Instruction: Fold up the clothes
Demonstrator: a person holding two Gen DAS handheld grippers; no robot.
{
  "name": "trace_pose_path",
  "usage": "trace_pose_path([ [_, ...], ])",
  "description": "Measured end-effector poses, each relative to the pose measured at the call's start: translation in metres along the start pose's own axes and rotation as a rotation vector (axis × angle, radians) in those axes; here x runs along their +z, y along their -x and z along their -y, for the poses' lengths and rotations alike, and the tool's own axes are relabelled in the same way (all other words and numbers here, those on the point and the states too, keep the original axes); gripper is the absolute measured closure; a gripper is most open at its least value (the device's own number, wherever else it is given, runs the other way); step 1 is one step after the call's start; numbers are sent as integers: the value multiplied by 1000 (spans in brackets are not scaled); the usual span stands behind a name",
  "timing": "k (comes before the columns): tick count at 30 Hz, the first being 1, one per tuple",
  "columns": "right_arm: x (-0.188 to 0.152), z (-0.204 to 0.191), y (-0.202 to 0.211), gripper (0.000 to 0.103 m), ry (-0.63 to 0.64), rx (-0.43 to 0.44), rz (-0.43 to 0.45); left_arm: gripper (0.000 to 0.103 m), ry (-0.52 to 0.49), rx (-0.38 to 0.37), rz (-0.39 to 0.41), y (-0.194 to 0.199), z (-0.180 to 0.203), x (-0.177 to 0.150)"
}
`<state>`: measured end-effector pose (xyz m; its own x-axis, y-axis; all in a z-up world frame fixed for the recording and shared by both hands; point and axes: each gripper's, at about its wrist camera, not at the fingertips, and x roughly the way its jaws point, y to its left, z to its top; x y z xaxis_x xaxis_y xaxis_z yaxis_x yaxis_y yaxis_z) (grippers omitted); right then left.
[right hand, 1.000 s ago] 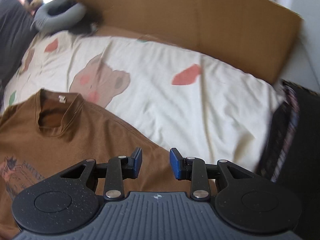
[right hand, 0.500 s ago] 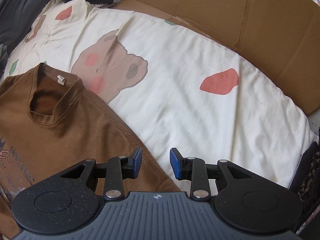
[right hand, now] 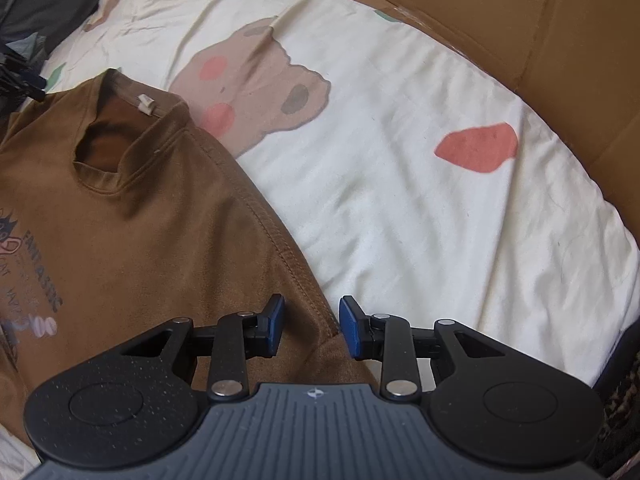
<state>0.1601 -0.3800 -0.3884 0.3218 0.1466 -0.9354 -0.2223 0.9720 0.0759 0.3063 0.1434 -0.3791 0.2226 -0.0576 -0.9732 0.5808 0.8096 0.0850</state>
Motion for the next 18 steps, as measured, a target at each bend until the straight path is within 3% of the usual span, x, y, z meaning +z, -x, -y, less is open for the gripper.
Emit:
trace_pose_path([
  [10, 8, 3, -11, 69, 75, 17, -89, 63, -122, -13, -9, -7, 1, -3],
  [12, 7, 3, -14, 75, 75, 28, -104, 63, -149, -15, -15, -8, 0, -3],
  [13, 6, 4, -15, 86, 74, 33, -110, 63, -163, -16, -17, -9, 0, -3],
  [14, 6, 3, -17, 91, 78, 34, -114, 63, -176, -17, -19, -9, 0, -3],
  [18, 6, -5, -13, 97, 151, 11, -113, 63, -225, -28, -25, -10, -3, 0],
])
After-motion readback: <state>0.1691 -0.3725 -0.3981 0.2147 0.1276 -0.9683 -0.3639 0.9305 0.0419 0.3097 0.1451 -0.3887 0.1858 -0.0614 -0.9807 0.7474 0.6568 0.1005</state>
